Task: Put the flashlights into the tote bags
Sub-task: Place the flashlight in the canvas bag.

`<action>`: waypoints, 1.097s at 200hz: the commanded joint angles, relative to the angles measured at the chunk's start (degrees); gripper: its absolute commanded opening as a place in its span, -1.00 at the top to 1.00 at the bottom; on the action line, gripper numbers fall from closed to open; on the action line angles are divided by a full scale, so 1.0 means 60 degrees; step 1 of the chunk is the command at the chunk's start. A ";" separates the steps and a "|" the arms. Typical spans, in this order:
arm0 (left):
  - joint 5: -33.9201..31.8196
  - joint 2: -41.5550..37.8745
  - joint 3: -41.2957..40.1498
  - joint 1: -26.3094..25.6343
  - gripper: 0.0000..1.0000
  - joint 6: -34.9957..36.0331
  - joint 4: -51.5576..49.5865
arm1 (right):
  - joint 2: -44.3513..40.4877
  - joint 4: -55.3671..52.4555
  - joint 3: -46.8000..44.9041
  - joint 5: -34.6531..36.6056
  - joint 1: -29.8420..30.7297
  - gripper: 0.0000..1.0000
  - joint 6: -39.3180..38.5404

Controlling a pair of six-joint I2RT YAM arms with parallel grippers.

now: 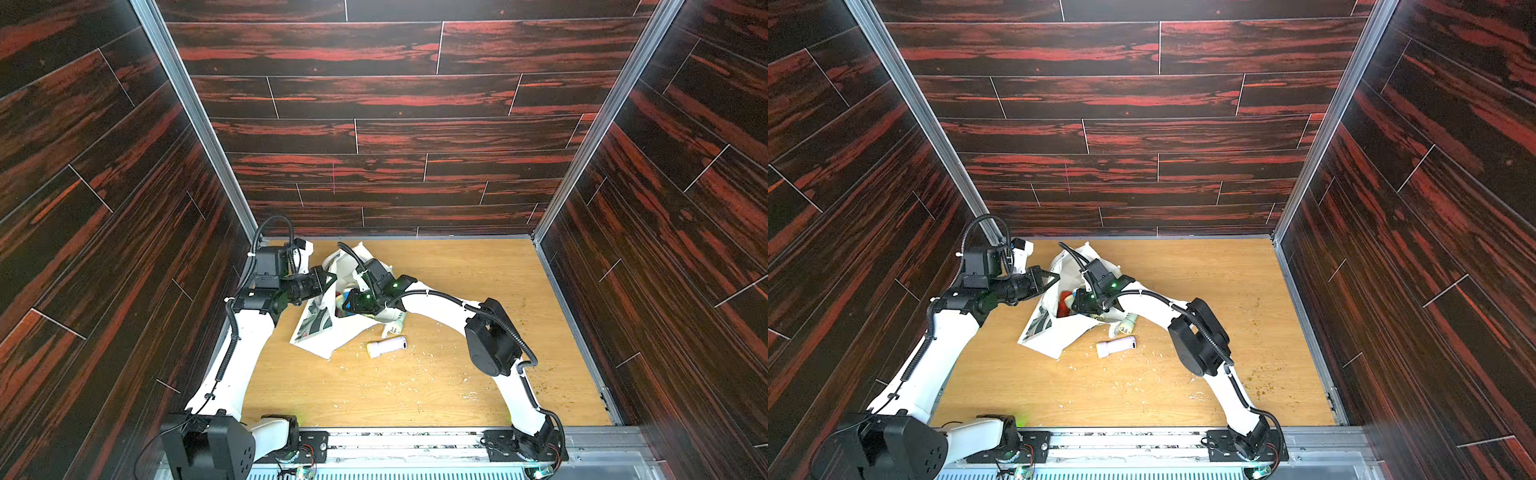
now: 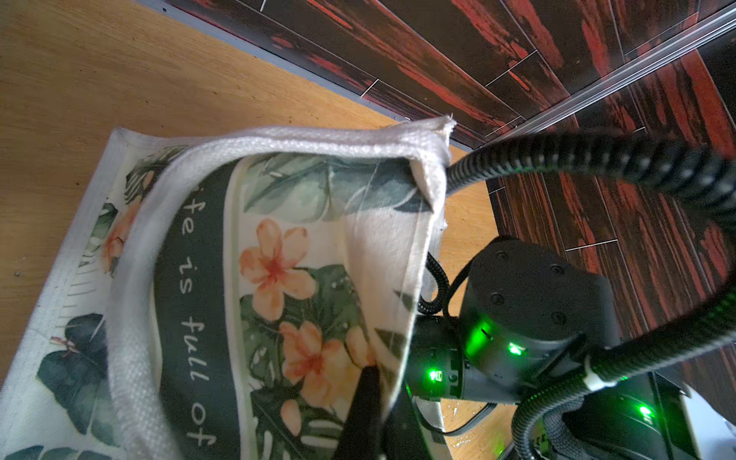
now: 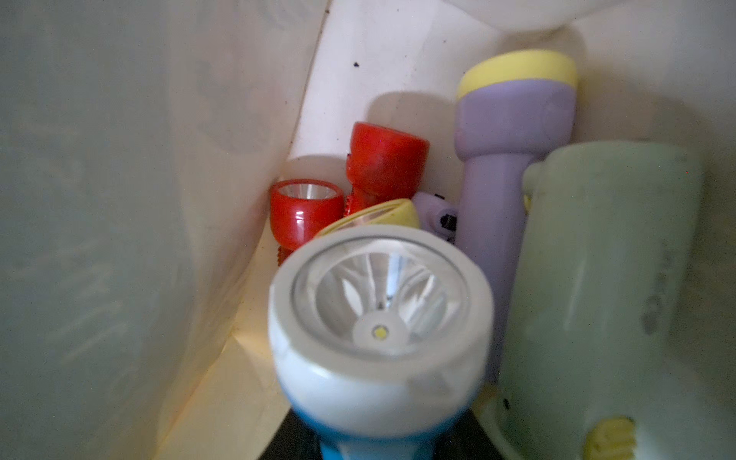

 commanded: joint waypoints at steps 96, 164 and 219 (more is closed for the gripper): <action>0.0539 -0.0463 0.0095 -0.0044 1.00 0.0203 0.0074 | 0.0359 -0.0386 0.0388 -0.0091 -0.0140 -0.47 -0.0312; -0.0486 -0.0465 0.0439 -0.0052 1.00 0.0709 -0.0813 | -0.1030 0.0387 0.0071 0.0041 -0.0139 -0.70 -0.1368; -0.1782 -0.0245 0.0689 0.0230 1.00 0.0881 -0.1610 | -0.3615 0.2297 -0.2092 0.0500 -0.0140 -0.68 -0.2259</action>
